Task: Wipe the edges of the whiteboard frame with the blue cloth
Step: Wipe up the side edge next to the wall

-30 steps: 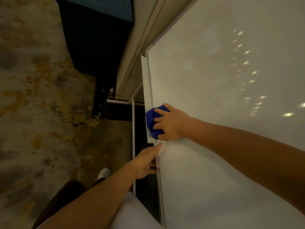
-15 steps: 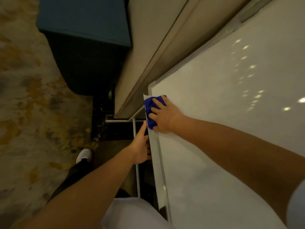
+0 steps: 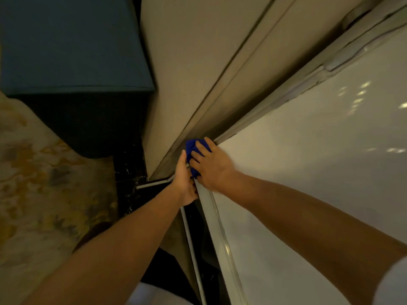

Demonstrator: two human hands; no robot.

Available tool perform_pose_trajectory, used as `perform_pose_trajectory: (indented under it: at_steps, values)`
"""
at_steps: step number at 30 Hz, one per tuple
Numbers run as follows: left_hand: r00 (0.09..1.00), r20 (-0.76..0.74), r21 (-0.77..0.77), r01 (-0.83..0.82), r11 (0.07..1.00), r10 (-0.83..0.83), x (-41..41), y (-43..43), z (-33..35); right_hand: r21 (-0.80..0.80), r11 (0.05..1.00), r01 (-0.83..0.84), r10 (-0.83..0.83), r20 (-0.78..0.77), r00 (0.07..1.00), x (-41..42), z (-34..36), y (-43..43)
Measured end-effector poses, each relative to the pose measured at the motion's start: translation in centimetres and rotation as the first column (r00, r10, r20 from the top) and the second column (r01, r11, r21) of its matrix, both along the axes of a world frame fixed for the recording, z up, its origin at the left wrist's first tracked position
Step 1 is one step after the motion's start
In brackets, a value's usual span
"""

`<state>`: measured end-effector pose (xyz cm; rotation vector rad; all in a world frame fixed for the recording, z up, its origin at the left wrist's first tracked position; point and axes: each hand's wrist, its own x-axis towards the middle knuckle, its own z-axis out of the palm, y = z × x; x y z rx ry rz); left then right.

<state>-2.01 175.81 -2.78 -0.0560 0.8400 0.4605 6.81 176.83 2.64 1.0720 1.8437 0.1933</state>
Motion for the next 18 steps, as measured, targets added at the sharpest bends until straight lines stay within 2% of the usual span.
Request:
perform_pose_trajectory:
  at_steps: [3,6,9,11,14,16,18]
  values:
    - [0.994,0.101,-0.006,-0.036,0.999,0.036,0.8,1.2,-0.6,0.097,0.995,0.022,-0.023,0.007,1.0,0.2,2.2,0.5]
    - [0.993,0.119,-0.047,-0.019,0.999,0.025,1.6,1.1,-0.3,0.204,0.977,0.057,-0.058,-0.004,0.998,1.4,8.6,0.2]
    - [0.996,-0.026,0.027,0.085,0.996,-0.085,1.3,1.9,0.2,0.515,0.847,0.13,-0.124,-0.047,0.991,4.3,16.0,0.3]
    - [0.985,-0.059,0.07,0.168,0.983,-0.164,0.3,2.5,-0.1,0.604,0.772,0.196,-0.213,-0.043,0.976,4.6,17.9,-0.1]
    - [0.972,-0.067,0.056,0.229,0.972,-0.225,-2.2,2.4,-0.5,0.512,0.822,0.249,-0.271,-0.033,0.962,0.4,13.4,-1.1]
    - [0.96,-0.003,0.087,0.278,0.957,-0.279,-4.0,2.6,-1.0,0.388,0.866,0.317,-0.304,-0.095,0.948,-3.2,8.4,-2.1]
    - [0.935,0.003,0.117,0.353,0.928,-0.355,-4.8,3.3,-1.2,0.336,0.867,0.368,-0.331,-0.164,0.929,-5.0,5.3,-2.5]
